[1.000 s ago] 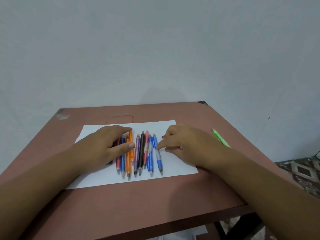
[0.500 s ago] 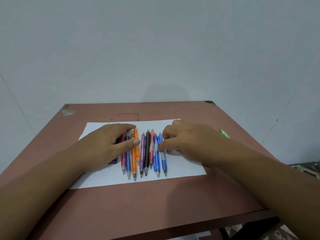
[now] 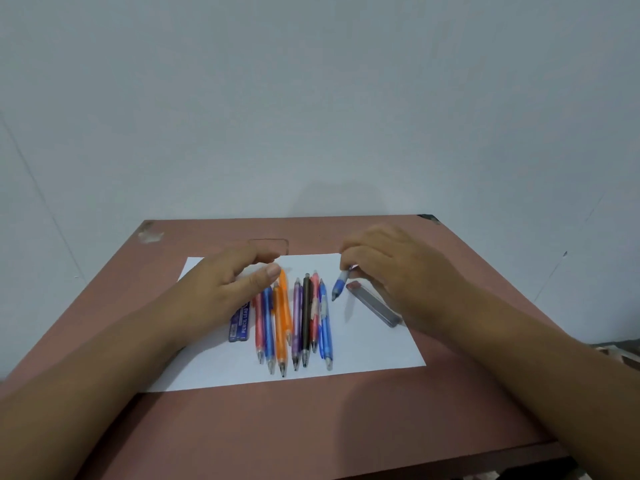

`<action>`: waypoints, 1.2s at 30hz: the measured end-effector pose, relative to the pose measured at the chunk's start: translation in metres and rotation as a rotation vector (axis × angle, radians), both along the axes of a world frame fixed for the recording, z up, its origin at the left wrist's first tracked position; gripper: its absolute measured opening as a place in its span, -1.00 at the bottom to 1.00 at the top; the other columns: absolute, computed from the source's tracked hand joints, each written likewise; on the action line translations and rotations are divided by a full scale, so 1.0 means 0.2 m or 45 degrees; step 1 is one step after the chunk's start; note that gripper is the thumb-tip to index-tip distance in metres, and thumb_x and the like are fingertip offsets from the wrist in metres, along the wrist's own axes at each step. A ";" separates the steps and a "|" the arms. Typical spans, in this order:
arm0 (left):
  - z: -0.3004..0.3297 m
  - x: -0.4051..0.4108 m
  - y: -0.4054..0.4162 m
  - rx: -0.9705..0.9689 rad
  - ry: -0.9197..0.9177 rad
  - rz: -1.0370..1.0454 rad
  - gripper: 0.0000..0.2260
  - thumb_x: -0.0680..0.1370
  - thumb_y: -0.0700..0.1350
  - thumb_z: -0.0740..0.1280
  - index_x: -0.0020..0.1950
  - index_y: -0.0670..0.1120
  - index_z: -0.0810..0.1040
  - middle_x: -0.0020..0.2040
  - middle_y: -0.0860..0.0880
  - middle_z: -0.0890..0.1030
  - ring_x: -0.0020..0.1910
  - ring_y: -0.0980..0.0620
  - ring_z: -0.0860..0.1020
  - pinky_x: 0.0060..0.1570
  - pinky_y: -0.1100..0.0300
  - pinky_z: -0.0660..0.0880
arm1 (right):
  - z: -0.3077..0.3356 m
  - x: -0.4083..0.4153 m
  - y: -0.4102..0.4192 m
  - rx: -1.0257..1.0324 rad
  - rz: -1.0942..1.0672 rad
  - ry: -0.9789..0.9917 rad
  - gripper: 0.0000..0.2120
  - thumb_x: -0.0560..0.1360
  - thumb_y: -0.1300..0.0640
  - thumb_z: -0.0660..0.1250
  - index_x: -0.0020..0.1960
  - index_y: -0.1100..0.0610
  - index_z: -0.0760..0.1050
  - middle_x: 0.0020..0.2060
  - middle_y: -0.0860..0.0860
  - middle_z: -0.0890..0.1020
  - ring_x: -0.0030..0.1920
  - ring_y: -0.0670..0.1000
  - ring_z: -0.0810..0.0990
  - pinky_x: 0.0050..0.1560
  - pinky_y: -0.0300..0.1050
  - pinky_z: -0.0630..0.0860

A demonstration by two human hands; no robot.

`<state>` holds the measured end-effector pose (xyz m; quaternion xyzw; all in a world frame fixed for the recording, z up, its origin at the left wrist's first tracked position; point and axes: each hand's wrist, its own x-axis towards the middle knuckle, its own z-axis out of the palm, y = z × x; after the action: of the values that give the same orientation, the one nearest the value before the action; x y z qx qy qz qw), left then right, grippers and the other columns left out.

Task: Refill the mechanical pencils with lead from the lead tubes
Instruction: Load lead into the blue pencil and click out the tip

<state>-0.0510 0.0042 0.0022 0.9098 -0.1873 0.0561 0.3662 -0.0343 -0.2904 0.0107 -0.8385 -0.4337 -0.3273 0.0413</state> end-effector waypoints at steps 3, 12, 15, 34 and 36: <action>0.06 -0.01 -0.02 -0.098 -0.006 0.015 -0.57 0.55 0.45 0.06 0.20 0.31 0.53 0.10 0.50 0.54 0.11 0.50 0.48 -0.01 0.31 0.41 | 0.02 0.04 0.04 0.058 -0.013 -0.093 -0.97 0.60 0.19 0.37 0.03 0.12 0.59 -0.07 -0.01 0.64 -0.01 0.05 0.54 -0.05 -0.06 0.51; 0.30 0.02 -0.11 0.005 -0.123 0.101 -0.86 0.49 0.16 0.45 -0.01 0.19 0.62 -0.16 0.19 0.67 -0.10 0.46 0.52 -0.32 0.61 0.35 | 0.07 0.17 0.23 -0.005 -0.144 -0.107 -0.79 0.62 0.07 0.16 0.08 0.10 0.54 -0.11 0.00 0.60 -0.15 0.04 0.53 -0.30 -0.05 0.56; 0.28 0.11 -0.07 0.033 -0.212 0.185 -0.94 0.51 0.04 0.49 -0.06 0.18 0.64 -0.19 0.18 0.66 -0.10 0.31 0.56 -0.29 0.57 0.38 | 0.09 0.19 0.30 0.055 -0.188 0.085 -0.74 0.63 -0.03 0.11 0.09 0.07 0.51 -0.12 -0.04 0.54 -0.29 0.01 0.48 -0.38 0.02 0.53; 0.02 0.22 0.10 -0.397 -0.108 0.258 -0.94 0.45 0.04 0.53 -0.11 0.18 0.70 -0.19 0.01 0.69 -0.21 -0.04 0.56 -0.23 0.16 0.44 | 0.05 0.13 0.34 1.885 0.168 1.491 -0.82 0.47 0.41 0.45 0.05 0.26 0.64 -0.04 0.23 0.73 0.05 0.19 0.73 0.07 -0.08 0.67; 0.01 0.22 0.09 -0.470 -0.052 0.240 -0.93 0.45 0.05 0.52 -0.09 0.16 0.71 -0.17 -0.02 0.70 -0.22 0.04 0.53 -0.22 0.19 0.39 | 0.05 0.14 0.33 1.955 0.203 1.549 -0.83 0.50 0.39 0.42 0.08 0.29 0.62 -0.03 0.24 0.73 0.05 0.19 0.73 0.02 -0.13 0.67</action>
<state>-0.0065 0.0217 0.0039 0.8395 -0.0952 0.1418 0.5158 -0.0068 -0.2245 0.0209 -0.5776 -0.0632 -0.0288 0.8134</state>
